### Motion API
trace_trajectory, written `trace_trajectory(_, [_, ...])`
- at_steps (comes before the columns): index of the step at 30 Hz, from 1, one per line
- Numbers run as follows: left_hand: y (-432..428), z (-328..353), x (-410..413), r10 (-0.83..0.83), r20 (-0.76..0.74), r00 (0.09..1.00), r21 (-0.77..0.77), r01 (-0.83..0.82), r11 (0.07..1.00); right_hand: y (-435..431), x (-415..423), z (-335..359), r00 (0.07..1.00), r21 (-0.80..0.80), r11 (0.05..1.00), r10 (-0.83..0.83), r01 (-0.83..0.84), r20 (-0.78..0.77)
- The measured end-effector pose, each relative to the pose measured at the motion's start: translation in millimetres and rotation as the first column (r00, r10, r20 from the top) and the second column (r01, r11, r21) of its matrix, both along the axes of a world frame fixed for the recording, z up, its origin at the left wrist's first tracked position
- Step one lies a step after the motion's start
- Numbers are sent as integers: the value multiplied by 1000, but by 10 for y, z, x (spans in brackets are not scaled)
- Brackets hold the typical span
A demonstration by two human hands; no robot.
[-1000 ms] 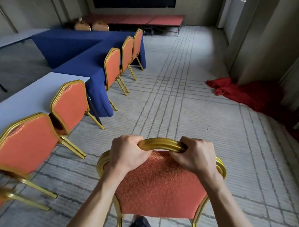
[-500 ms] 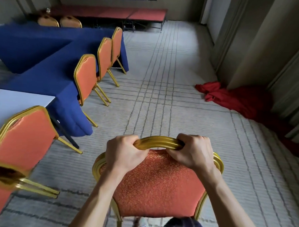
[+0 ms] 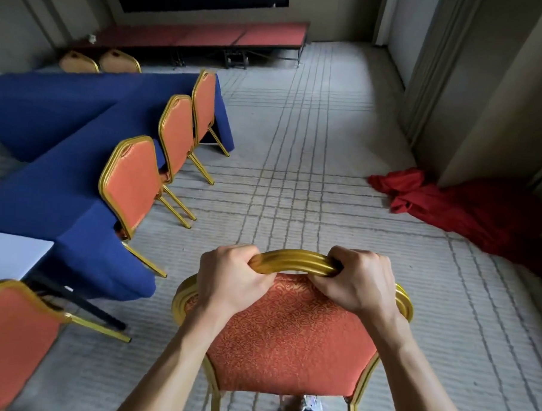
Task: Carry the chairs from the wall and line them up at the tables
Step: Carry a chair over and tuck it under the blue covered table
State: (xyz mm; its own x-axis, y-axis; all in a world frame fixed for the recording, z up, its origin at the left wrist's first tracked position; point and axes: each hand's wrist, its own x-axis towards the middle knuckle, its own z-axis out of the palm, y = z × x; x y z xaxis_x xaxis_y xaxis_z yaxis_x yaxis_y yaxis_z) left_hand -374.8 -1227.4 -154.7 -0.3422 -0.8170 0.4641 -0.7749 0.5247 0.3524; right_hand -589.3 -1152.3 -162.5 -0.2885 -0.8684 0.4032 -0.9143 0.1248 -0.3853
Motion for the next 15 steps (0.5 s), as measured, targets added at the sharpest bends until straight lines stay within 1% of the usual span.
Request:
trace_trajectory(2, [-407,34,-220,8,-7,1000,-14,-8,1000,-443,-235,42,1000,-8,1000,19,-19,-25])
trace_trajectory(4, [-815,76,-424,35,0,999,3,-35,999,-888,-474,115,999,21,999,38,-37,-22])
trace_trajectory(7, [-1333,131,-656,29,-19,999,3,-29,1000,-1438,-718,167,997,13,998,65,-64,-45])
trace_trajectory(10, [-1994,140,-904,46,-31,998,7,-46,999,-2116,-973,195,996,-1,998,65,-65,-59])
trace_trajectory(15, [-3237,2,-1284,22,-32,999,4,-22,1000,-3310,-1352,88,996,38,998,46,-43,-76])
